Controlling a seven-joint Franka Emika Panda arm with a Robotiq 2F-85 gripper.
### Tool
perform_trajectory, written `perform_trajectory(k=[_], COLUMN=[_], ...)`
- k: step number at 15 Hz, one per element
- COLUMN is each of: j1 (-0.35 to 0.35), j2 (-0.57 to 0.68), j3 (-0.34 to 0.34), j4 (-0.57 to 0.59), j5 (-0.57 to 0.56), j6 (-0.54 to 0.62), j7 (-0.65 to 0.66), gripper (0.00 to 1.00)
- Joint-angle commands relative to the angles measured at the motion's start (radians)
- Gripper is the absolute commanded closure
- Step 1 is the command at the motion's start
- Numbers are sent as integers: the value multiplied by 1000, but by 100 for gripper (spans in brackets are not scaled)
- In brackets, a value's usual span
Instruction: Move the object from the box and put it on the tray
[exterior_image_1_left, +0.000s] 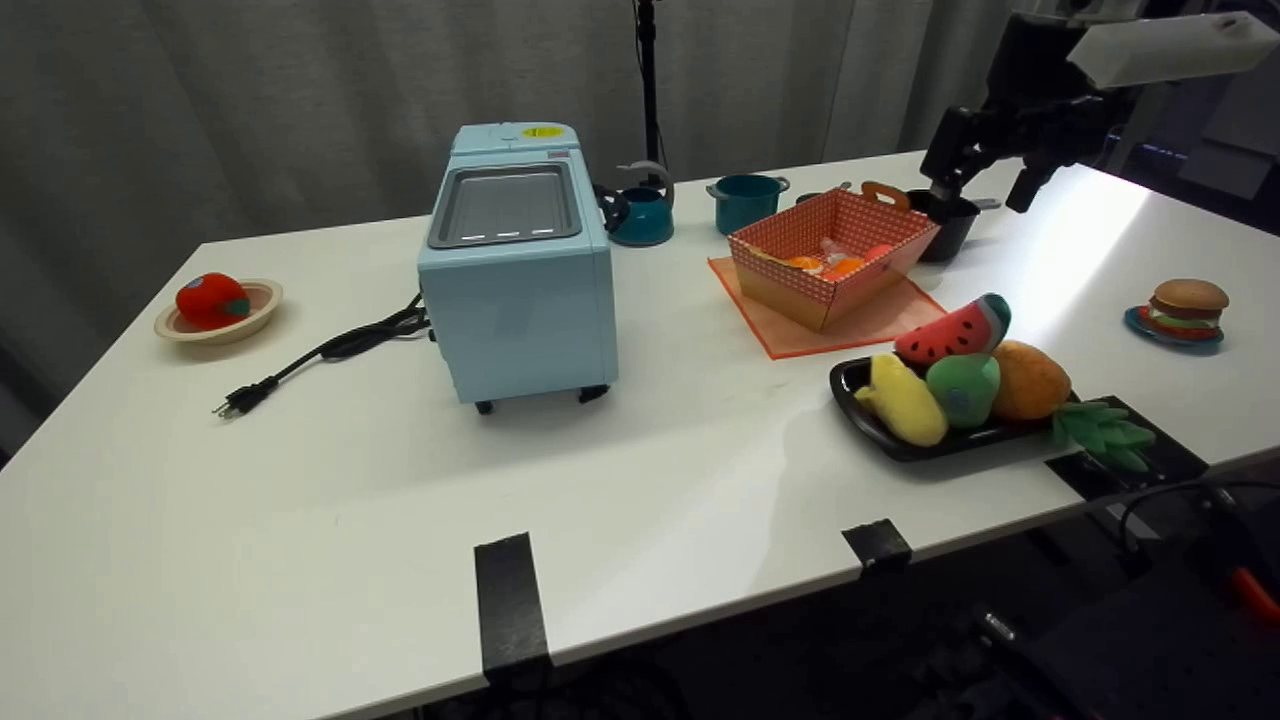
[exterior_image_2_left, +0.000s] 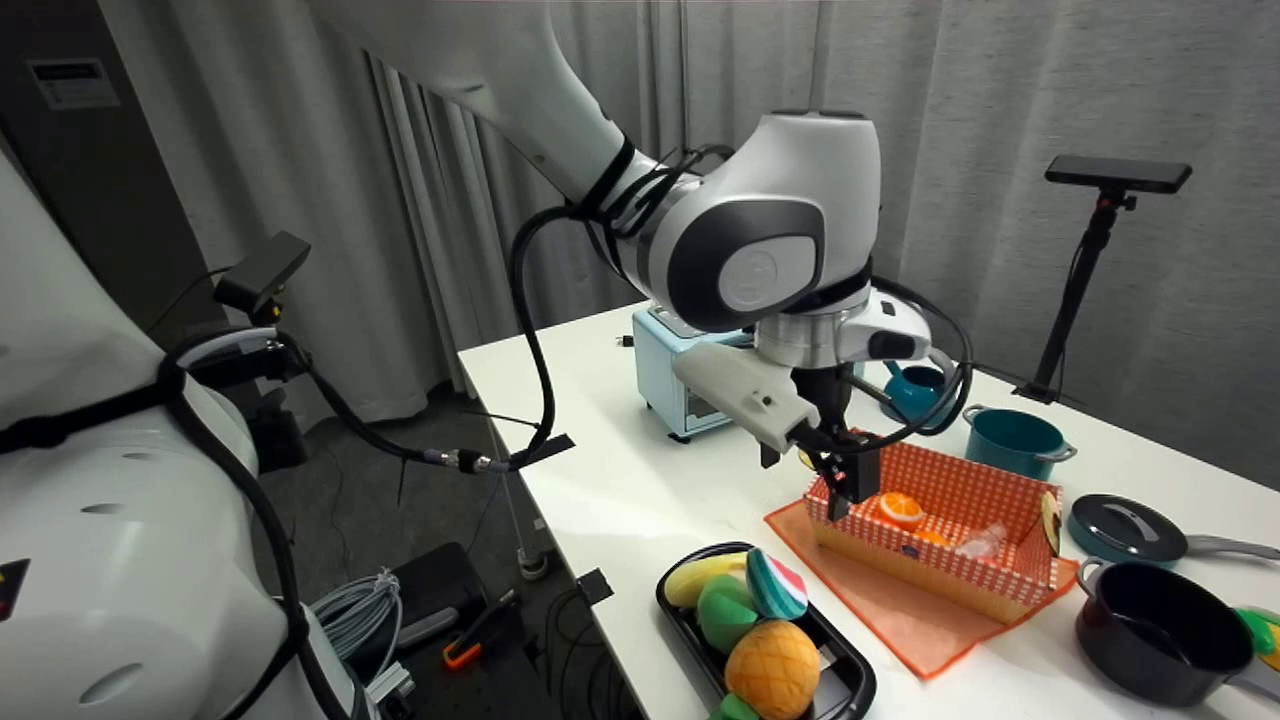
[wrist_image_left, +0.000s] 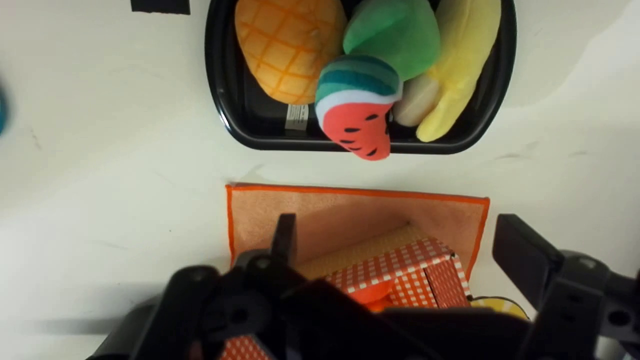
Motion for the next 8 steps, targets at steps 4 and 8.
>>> perform_trajectory(k=[4, 8], j1=[1, 3], j2=[-126, -180], j3=[-8, -13], j4=[-13, -18], j5=[-26, -16], j6=[-5, -16], j7=[-19, -33], gripper=[0, 0])
